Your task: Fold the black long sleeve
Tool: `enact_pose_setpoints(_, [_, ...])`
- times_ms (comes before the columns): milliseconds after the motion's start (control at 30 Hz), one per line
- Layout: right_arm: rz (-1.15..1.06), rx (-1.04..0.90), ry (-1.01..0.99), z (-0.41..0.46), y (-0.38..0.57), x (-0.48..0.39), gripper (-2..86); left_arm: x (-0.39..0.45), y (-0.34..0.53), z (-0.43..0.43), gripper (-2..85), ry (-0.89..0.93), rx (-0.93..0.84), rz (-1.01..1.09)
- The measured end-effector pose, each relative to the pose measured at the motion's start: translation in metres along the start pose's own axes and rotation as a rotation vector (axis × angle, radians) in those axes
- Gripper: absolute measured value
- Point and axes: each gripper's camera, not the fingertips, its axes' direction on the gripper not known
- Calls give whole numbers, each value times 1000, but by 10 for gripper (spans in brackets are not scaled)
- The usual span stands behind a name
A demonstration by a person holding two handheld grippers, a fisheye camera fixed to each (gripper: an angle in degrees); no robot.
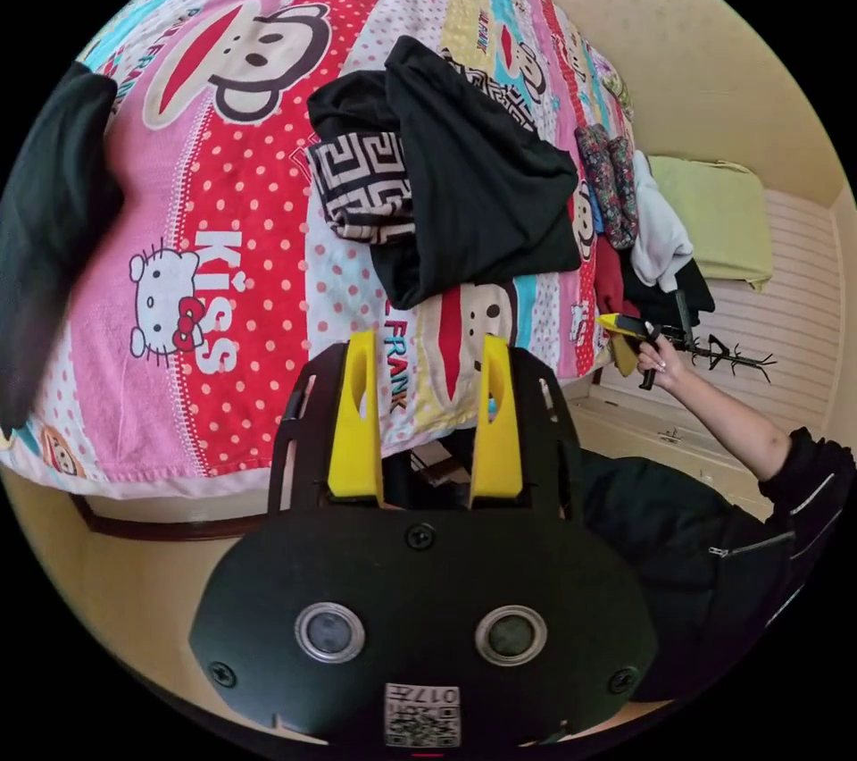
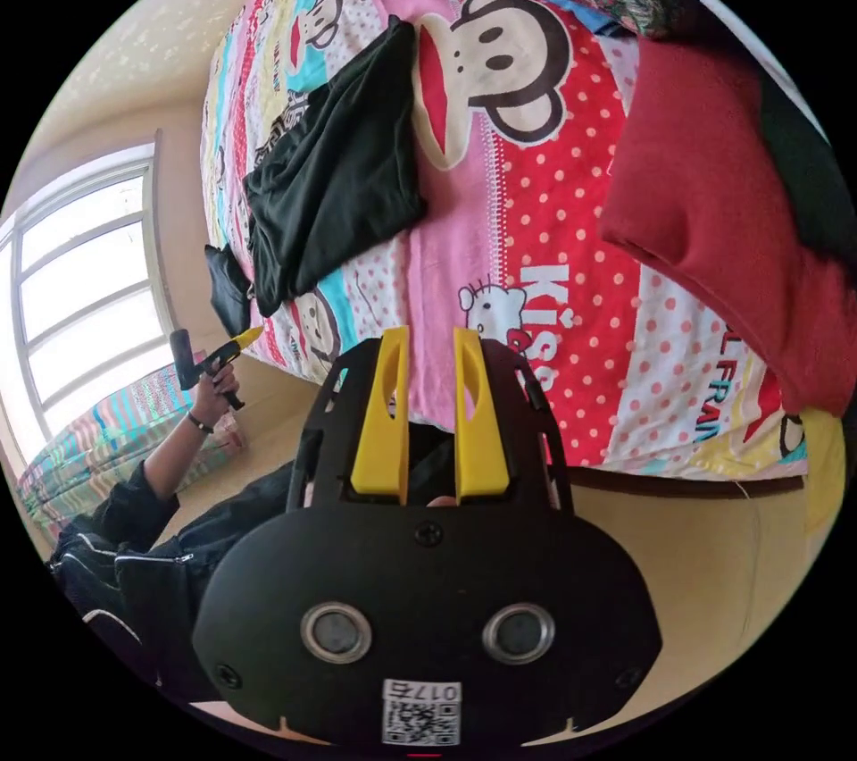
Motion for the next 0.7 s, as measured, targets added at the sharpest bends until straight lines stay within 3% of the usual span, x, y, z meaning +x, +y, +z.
enact_pose_setpoints(333, [-71, 45, 226, 8, -68, -42, 87, 24, -36, 18, 141, -31, -41, 69])
enact_pose_setpoints(500, [-80, 45, 186, 8, -77, -40, 85, 58, -20, -1, 132, -173, -5, 184])
enact_pose_setpoints(700, [-80, 51, 188, 7, -84, -36, 84, 67, -43, -7, 125, -149, 5, 207])
